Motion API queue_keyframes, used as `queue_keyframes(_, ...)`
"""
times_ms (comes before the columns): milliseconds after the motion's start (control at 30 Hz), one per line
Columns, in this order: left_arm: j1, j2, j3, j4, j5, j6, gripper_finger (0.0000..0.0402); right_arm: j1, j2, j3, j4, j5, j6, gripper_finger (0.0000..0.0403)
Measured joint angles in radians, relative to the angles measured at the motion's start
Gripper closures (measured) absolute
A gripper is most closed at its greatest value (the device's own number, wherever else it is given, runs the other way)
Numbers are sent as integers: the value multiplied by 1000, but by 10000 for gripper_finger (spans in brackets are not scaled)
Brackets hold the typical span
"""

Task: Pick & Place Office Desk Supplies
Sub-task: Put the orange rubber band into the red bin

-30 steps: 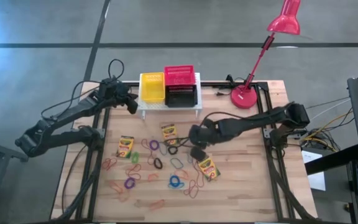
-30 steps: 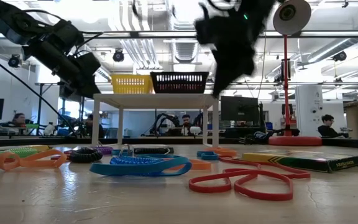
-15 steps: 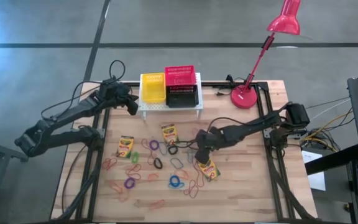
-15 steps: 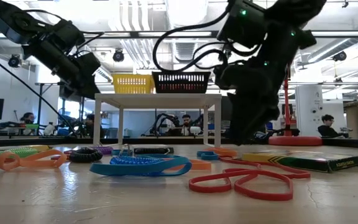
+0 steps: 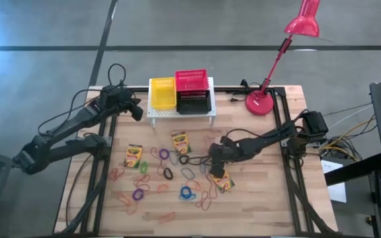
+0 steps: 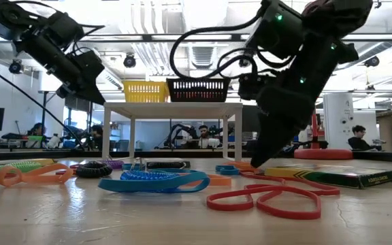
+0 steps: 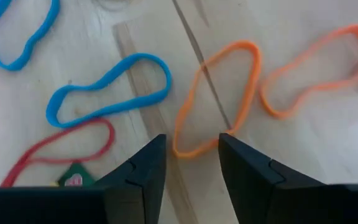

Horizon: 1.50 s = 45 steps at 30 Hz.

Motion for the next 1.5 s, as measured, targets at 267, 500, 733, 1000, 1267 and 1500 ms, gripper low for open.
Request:
queue_keyframes(267,-5,-3,0,-10,1,-26,399,21,41,5,2,48,-3,302)
queue_keyframes(500,-10,-3,0,-15,5,-26,399,23,12,5,-43,56,1,388)
queue_keyframes(733,-10,-3,0,-15,5,-26,399,24,-175,56,-126,38,-39,393)
queue_keyframes(1000,-12,-3,0,-14,5,-32,399,-1,-350,196,-55,218,-348,394)
queue_keyframes(1267,-12,-3,0,2,5,-34,399,-181,-322,362,60,304,-659,394)
queue_keyframes(1500,-13,-3,0,61,8,-30,399,-418,-169,509,34,267,-676,394)
